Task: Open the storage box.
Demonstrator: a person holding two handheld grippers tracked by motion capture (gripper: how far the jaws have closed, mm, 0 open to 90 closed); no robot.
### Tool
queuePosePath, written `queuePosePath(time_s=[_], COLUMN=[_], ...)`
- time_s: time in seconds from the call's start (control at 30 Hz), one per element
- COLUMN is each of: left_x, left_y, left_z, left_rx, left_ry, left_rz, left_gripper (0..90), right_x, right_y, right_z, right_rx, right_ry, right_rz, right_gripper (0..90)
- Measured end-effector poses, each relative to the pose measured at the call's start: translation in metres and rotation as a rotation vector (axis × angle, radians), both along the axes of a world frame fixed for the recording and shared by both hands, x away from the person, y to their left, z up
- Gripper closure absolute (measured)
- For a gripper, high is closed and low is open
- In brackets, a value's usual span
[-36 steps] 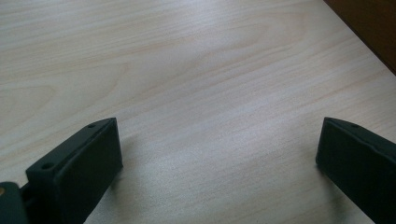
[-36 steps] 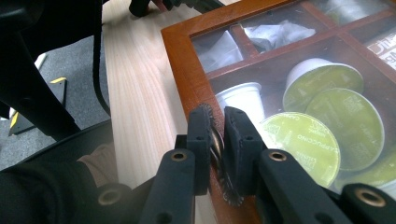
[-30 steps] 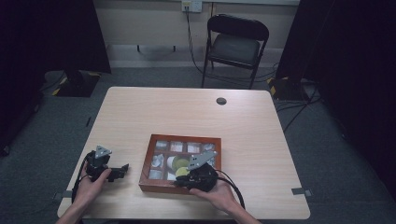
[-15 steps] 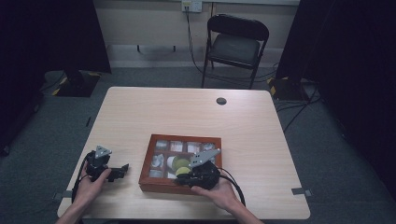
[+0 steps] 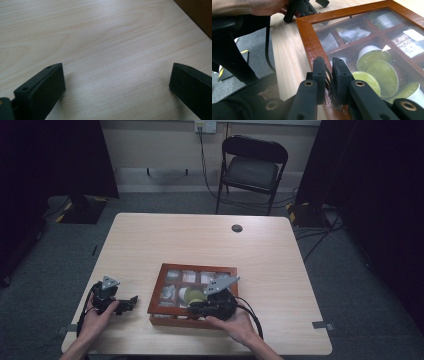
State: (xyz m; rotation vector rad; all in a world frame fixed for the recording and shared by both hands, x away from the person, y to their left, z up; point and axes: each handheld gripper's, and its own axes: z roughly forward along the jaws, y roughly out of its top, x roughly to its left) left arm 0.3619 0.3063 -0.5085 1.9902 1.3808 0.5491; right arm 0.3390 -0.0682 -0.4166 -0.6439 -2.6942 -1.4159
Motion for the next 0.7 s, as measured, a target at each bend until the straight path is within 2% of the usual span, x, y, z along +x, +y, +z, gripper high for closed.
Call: queuePosePath(time_s=[0.7], left_x=[0.0], left_y=[0.0], left_z=[0.0], left_rx=[0.0], left_ry=[0.0], left_rz=[0.0], left_gripper=[0.0], right_x=[0.003], right_y=[-0.003], right_z=[0.011], right_rx=[0.034], right_ry=[0.01], right_rz=[-0.02], right_gripper=[81.4])
